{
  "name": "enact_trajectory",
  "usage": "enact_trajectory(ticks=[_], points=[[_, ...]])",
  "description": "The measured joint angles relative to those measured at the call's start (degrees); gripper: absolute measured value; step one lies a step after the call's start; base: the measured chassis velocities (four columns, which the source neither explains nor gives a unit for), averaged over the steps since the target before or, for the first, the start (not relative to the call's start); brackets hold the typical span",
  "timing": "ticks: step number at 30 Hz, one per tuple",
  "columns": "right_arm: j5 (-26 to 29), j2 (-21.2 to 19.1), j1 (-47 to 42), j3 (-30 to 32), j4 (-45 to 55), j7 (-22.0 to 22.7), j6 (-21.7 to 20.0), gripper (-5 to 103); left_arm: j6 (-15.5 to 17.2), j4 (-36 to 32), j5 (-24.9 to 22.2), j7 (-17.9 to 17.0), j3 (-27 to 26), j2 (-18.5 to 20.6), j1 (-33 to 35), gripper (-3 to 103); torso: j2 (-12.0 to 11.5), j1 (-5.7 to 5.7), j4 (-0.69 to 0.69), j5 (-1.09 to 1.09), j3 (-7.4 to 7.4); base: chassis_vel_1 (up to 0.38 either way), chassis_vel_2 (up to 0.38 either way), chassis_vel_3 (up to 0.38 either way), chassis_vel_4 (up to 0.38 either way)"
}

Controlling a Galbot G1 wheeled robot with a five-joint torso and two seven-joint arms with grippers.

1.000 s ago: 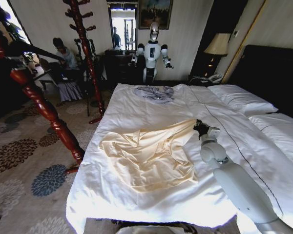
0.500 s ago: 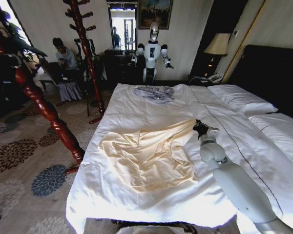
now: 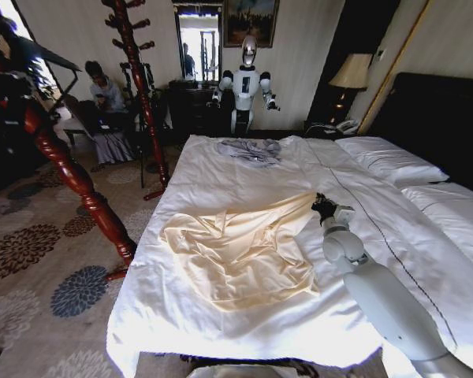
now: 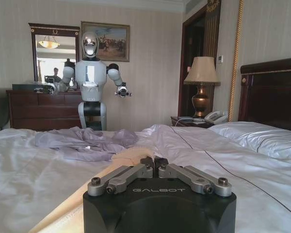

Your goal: Pick up the clothes from the bed and hang them on the clothes hanger.

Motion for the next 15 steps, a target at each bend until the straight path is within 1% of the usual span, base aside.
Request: enact_trajectory(ticks=[1,5,7,9,10,12,13,14,15], points=[[0.00,0.00,0.00,0.00,0.00,0.00,0.00,1,0.00,0.00,0.00,0.00,0.00,0.00,0.00,16,0.00,0.00,0.00,0.00,0.00,0.000,0.000,0.000,0.000],[-0.05,-0.23,-0.74,0.79,0.01,-0.02,0.00,1,-2.25,-1.52,0.14,5.54,1.20,-1.23,2.25,16,0.00,0.00,-0.02,0.01,0.00,0.000,0.000,0.000,0.000],[-0.07,-0.28,-0.83,0.87,0.01,-0.03,0.00,1,-2.51,-1.70,0.13,5.97,1.40,-1.48,2.48,16,0.00,0.00,-0.02,0.01,0.00,0.000,0.000,0.000,0.000],[-0.08,-0.46,-1.09,1.23,0.08,-0.05,0.00,1,-3.83,-2.72,0.03,8.61,2.37,-2.93,4.08,16,0.00,0.00,-0.01,0.01,0.00,0.000,0.000,0.000,0.000],[-0.08,-0.46,-1.09,1.23,0.08,-0.05,0.00,1,-3.83,-2.72,0.03,8.61,2.37,-2.93,4.08,16,0.00,0.00,-0.01,0.01,0.00,0.000,0.000,0.000,0.000],[-0.07,-0.56,-1.21,1.45,0.15,-0.05,0.00,1,-4.57,-3.27,0.26,10.39,2.72,-3.87,5.38,16,0.00,0.00,-0.02,0.00,0.00,0.000,0.000,0.000,0.000],[-0.06,-0.65,-1.30,1.58,0.17,-0.05,0.00,1,-5.14,-3.49,0.73,11.70,2.92,-4.53,6.31,16,0.00,0.00,-0.02,0.01,0.00,0.000,0.000,0.000,0.000],[-0.06,-0.82,-1.49,1.82,0.20,-0.05,0.00,1,-6.37,-3.66,2.47,14.30,3.36,-5.46,8.13,16,0.00,0.00,-0.02,0.01,0.00,0.000,0.000,0.000,0.000],[-0.06,-0.88,-1.59,1.91,0.21,-0.04,0.00,1,-7.30,-3.62,4.45,16.03,3.55,-5.98,9.37,16,0.00,0.00,-0.01,0.02,0.00,0.000,0.000,0.000,0.000]])
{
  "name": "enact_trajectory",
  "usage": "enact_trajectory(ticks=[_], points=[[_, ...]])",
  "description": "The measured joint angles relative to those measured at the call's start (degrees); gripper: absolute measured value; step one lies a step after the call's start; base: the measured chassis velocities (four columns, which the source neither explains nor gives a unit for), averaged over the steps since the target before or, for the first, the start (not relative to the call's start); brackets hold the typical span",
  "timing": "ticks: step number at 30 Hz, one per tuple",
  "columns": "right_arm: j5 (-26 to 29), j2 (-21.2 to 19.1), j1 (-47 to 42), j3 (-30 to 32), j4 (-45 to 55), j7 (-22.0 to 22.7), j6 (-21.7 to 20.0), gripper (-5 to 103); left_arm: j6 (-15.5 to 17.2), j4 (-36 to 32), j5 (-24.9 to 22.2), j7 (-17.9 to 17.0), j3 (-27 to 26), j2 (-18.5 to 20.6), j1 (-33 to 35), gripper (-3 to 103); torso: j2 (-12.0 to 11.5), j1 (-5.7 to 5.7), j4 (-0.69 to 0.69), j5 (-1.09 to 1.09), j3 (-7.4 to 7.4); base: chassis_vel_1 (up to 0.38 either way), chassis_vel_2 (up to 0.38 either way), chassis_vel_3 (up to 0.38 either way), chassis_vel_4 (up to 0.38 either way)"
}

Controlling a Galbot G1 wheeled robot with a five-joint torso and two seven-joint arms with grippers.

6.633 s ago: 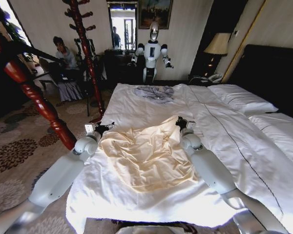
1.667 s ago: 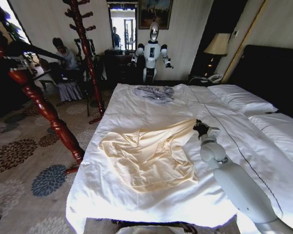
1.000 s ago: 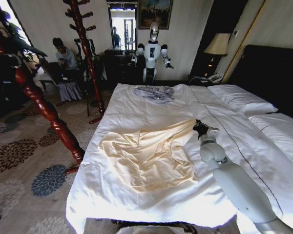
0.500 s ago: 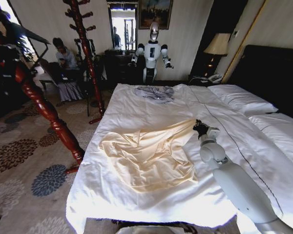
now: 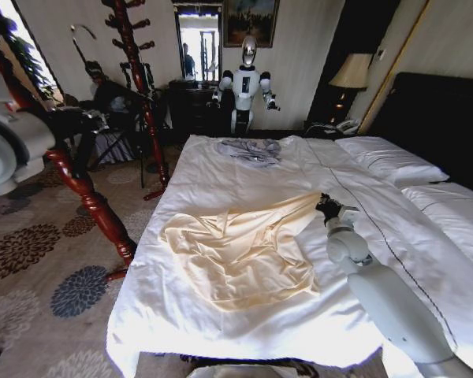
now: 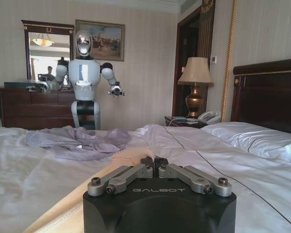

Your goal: Pick up the clothes from the bed and hang them on the clothes hanger.

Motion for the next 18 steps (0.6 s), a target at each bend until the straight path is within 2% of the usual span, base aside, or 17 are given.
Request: enact_trajectory(ticks=[1,4,6,8,9,11,14,17,18], points=[[0.00,0.00,0.00,0.00,0.00,0.00,0.00,1,0.00,0.00,0.00,0.00,0.00,0.00,0.00,16,0.00,0.00,0.00,0.00,0.00,0.000,0.000,0.000,0.000],[-0.02,-0.04,-0.35,0.34,0.00,0.00,0.00,1,-4.41,0.23,8.34,5.39,0.51,-2.37,6.51,16,0.00,0.00,0.00,-0.02,0.00,0.000,0.000,0.000,0.000],[-0.05,-0.01,-0.60,0.48,-0.02,-0.01,0.00,1,-6.55,0.28,11.23,7.42,0.62,-4.29,10.78,16,0.00,0.00,0.02,-0.03,0.01,0.000,0.000,0.000,0.000],[-0.08,-0.01,-0.65,0.49,-0.01,-0.03,0.00,1,-7.55,0.45,11.99,8.12,0.73,-4.80,11.83,16,0.00,0.00,0.01,-0.02,0.00,0.000,0.000,0.000,0.000],[-0.11,-0.05,-0.72,0.50,-0.02,-0.07,0.00,1,-10.18,1.17,14.13,9.64,1.07,-6.05,13.79,16,0.00,0.00,0.00,-0.01,0.00,0.000,0.000,0.000,0.000],[-0.12,-0.09,-0.69,0.52,-0.08,-0.08,0.00,1,-12.47,2.38,17.17,11.03,1.51,-7.43,16.06,16,0.00,0.00,-0.01,-0.01,0.00,0.000,0.000,0.000,0.000],[-0.11,-0.06,-0.39,0.52,-0.36,-0.10,0.00,1,-13.77,3.40,19.94,12.27,1.62,-8.63,18.38,16,0.00,0.00,0.00,-0.03,0.00,0.000,0.000,0.000,0.000],[-0.11,0.10,-0.11,0.52,-0.72,-0.09,0.01,1,-14.77,4.10,21.93,15.69,1.66,-9.44,21.70,16,0.00,0.00,0.01,-0.02,0.00,0.000,0.000,0.000,0.000],[-0.11,0.10,-0.11,0.52,-0.72,-0.09,0.01,1,-14.77,4.10,21.93,15.69,1.66,-9.44,21.70,16,0.00,0.00,0.01,-0.02,0.00,0.000,0.000,0.000,0.000]])
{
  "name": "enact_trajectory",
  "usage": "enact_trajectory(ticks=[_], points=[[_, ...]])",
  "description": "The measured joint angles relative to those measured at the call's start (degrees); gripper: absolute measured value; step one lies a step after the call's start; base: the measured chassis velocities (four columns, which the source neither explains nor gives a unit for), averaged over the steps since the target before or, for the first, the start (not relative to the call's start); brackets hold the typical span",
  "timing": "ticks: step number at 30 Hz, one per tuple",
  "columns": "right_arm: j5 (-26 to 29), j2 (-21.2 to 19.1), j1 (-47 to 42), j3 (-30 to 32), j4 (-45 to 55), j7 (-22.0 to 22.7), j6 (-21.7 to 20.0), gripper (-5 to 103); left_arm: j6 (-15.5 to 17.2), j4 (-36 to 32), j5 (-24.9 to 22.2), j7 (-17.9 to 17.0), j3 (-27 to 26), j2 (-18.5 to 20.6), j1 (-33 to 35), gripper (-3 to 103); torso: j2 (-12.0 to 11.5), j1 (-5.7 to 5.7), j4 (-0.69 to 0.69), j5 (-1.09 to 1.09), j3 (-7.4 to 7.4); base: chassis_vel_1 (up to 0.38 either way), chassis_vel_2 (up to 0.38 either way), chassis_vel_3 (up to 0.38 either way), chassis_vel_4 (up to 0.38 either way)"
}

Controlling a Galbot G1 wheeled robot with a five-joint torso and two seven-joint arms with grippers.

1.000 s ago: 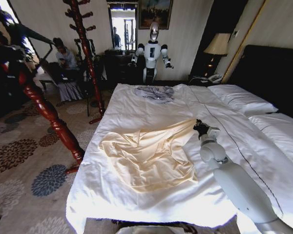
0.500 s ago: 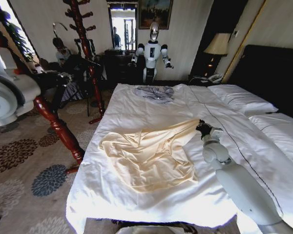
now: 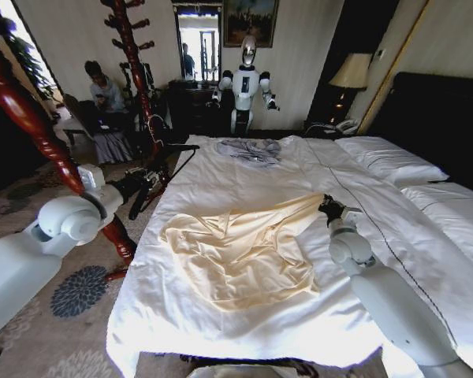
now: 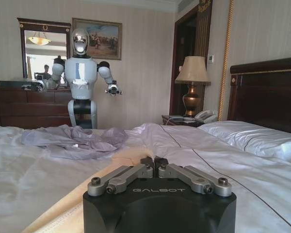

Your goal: Pick up the clothes from the bed and hang them on the clothes hanger.

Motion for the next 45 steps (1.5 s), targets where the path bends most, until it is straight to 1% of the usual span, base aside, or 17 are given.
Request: enact_trajectory(ticks=[3,4,6,8,10,11,13,15,18,20,24,31,33,35,38,43,45], points=[[-0.64,-0.01,-0.24,0.06,-0.54,-0.10,0.10,1,-2.04,0.41,1.42,5.70,1.05,0.41,1.72,16,0.00,0.00,-0.01,0.00,0.00,0.000,0.000,0.000,0.000],[-0.64,-0.01,-0.24,0.06,-0.54,-0.10,0.10,1,-2.04,0.41,1.42,5.70,1.05,0.41,1.72,16,0.00,0.00,-0.01,0.00,0.00,0.000,0.000,0.000,0.000],[-0.90,0.00,-0.24,0.05,-0.86,-0.15,0.19,1,-4.03,0.58,3.03,8.63,1.55,1.06,2.47,16,0.00,0.00,-0.03,0.01,0.00,0.000,0.000,0.000,0.000],[-1.33,0.16,0.06,-0.45,-1.29,-0.21,0.27,1,-7.01,0.92,5.36,14.09,1.83,2.41,4.48,16,0.00,0.00,-0.02,0.02,0.00,0.000,0.000,0.000,0.000],[-1.44,0.19,0.23,-0.64,-1.40,-0.24,0.29,1,-7.47,1.06,5.78,15.22,1.94,2.64,4.87,16,0.00,0.00,-0.01,0.02,0.00,0.000,0.000,0.000,0.000],[-1.95,0.26,0.93,-1.35,-1.84,-0.43,0.40,1,-8.56,1.70,7.02,17.76,2.57,2.98,5.44,16,0.00,-0.01,0.01,0.01,-0.01,0.000,0.000,0.000,0.000],[-2.91,0.31,2.13,-2.50,-2.56,-0.79,0.63,1,-9.41,2.44,8.24,20.25,3.63,3.06,5.36,16,0.00,-0.01,-0.02,0.00,0.00,0.000,0.000,0.000,0.000],[-3.36,0.34,2.89,-3.12,-2.89,-0.94,0.77,1,-9.65,2.65,8.56,21.27,4.24,3.06,5.08,16,0.00,0.00,-0.02,0.00,0.00,0.000,0.000,0.000,0.000],[-3.77,0.96,6.70,-6.22,-3.87,-1.17,1.08,1,-10.56,2.81,9.83,25.04,8.22,3.07,2.80,16,0.00,0.00,-0.01,0.00,0.00,0.000,0.000,0.000,0.000],[-3.77,1.16,7.36,-6.71,-4.01,-1.16,1.08,1,-10.68,2.73,10.10,25.45,8.88,3.07,2.46,16,0.01,-0.01,-0.01,0.00,0.00,0.000,0.000,0.000,0.000],[-4.09,2.14,9.99,-8.89,-4.64,-0.99,1.02,1,-11.39,1.93,11.72,28.30,13.54,2.92,-0.13,16,0.00,0.00,0.01,0.01,0.00,0.000,0.000,0.000,0.000],[-3.46,2.07,12.47,-11.18,-2.46,-0.41,0.16,1,-12.22,3.62,13.03,28.89,19.37,0.66,-4.54,16,0.00,0.00,-0.02,-0.01,0.00,0.000,0.000,0.000,0.000],[-3.59,1.81,13.45,-12.29,-2.27,-0.59,0.18,1,-12.24,5.15,13.24,28.35,23.11,-1.58,-7.30,16,0.00,0.00,0.04,0.01,0.00,0.000,0.000,0.000,0.000],[-3.31,1.55,13.55,-12.42,-1.71,-0.61,0.18,1,-12.23,6.47,13.19,27.90,26.57,-3.75,-9.74,16,0.00,0.00,-0.04,-0.01,0.00,0.000,0.000,0.000,0.000],[-2.51,1.37,13.60,-12.44,-0.85,-0.58,0.16,1,-12.24,8.23,13.58,27.64,29.60,-5.96,-11.68,16,0.00,0.00,-0.07,0.01,0.00,0.000,0.000,0.000,0.000],[-0.94,1.12,14.28,-12.81,0.59,-0.59,0.08,1,-12.12,10.41,13.95,26.95,31.07,-8.25,-12.46,16,0.00,0.00,0.04,0.00,0.00,0.000,0.000,0.000,0.000],[-0.39,0.66,14.23,-12.78,1.25,-0.59,0.05,1,-12.12,12.11,14.54,26.67,31.85,-9.63,-12.91,16,0.00,0.00,-0.02,0.00,0.00,0.000,0.000,0.000,0.000]])
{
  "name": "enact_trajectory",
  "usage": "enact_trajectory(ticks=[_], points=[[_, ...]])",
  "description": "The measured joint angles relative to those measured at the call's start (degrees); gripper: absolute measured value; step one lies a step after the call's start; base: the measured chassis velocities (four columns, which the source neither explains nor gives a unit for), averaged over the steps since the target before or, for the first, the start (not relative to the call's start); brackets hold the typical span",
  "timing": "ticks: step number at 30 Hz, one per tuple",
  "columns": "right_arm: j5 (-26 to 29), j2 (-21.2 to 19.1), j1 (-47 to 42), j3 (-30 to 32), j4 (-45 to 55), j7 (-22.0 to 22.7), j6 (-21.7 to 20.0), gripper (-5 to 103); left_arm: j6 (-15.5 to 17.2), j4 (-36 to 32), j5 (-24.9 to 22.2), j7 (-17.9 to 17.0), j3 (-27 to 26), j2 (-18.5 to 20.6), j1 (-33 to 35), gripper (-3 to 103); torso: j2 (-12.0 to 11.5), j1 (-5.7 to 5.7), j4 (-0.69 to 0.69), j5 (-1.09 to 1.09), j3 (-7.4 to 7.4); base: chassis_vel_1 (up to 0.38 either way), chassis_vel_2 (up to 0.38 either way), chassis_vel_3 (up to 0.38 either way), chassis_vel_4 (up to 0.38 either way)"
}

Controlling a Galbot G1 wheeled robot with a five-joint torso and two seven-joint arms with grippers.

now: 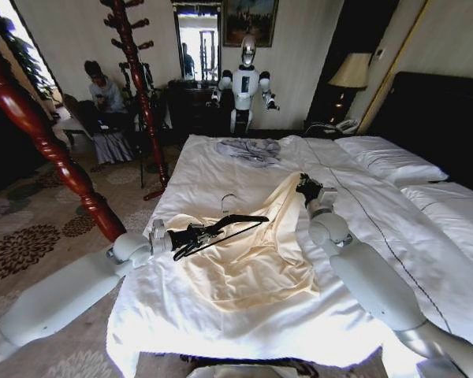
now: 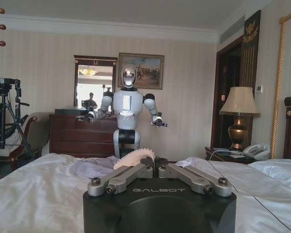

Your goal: Pick up the clothes from the bed and hang them on the clothes hanger.

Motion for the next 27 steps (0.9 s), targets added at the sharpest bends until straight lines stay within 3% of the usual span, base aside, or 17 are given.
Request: enact_trajectory(ticks=[11,22,27], points=[[2.16,-1.09,-0.76,0.48,2.31,0.18,-0.45,1,-0.21,3.70,1.26,-0.51,2.70,-3.49,-0.54,16,0.00,0.00,0.00,0.01,0.00,0.000,0.000,0.000,0.000],[4.89,-2.07,-1.61,1.72,4.40,0.69,-0.93,1,-0.05,5.47,-0.88,-0.93,5.49,-5.89,-3.34,16,0.00,0.00,0.00,0.01,0.00,0.000,0.000,0.000,0.000],[8.50,-3.88,-4.06,3.28,7.64,1.46,-1.87,1,0.13,7.06,-1.87,-2.90,6.33,-8.61,-4.50,16,0.00,-0.01,0.01,0.00,0.00,0.000,0.000,0.000,0.000]])
